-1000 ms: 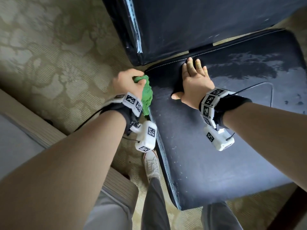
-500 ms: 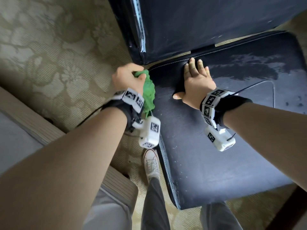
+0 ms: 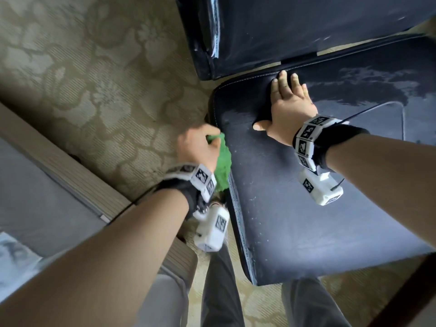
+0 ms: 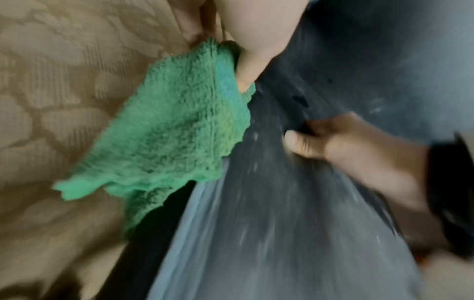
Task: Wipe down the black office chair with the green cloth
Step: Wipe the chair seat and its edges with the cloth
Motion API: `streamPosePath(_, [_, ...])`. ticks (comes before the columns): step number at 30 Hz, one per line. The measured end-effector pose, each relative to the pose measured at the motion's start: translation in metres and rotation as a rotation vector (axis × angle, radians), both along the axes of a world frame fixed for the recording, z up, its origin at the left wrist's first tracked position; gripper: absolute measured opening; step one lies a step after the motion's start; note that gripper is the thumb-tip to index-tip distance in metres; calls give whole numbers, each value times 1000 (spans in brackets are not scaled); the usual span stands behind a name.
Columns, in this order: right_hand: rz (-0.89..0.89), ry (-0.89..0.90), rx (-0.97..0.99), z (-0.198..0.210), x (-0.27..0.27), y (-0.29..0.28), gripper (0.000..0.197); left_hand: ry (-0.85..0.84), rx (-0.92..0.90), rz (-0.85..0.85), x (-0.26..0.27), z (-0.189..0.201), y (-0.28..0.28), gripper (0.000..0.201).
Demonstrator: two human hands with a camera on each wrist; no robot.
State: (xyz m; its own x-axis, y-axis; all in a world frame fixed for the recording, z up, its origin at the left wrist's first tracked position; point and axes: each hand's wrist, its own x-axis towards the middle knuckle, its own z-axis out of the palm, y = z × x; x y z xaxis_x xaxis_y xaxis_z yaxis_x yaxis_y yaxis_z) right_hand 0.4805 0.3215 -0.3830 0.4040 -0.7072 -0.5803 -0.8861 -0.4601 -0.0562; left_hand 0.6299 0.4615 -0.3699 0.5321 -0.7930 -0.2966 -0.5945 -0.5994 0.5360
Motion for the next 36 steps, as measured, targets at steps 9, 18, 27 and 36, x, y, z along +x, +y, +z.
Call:
streamPosePath(9, [3,-12,-26,-1,-2,1,105,-9,2,65,26,-11,-42,12])
streamPosePath(18, [-9,-34,-42,-1,-2,1,106,51,144,0,-14,-13,59,13])
streamPosePath(27, [-85,-57,-7,4,0,4,107,116,-51,120,5,-3,-14,14])
streamPosePath(36, [-72,-48,-55,-1,-1,5,105,97,132,-39,-45,-2,67,12])
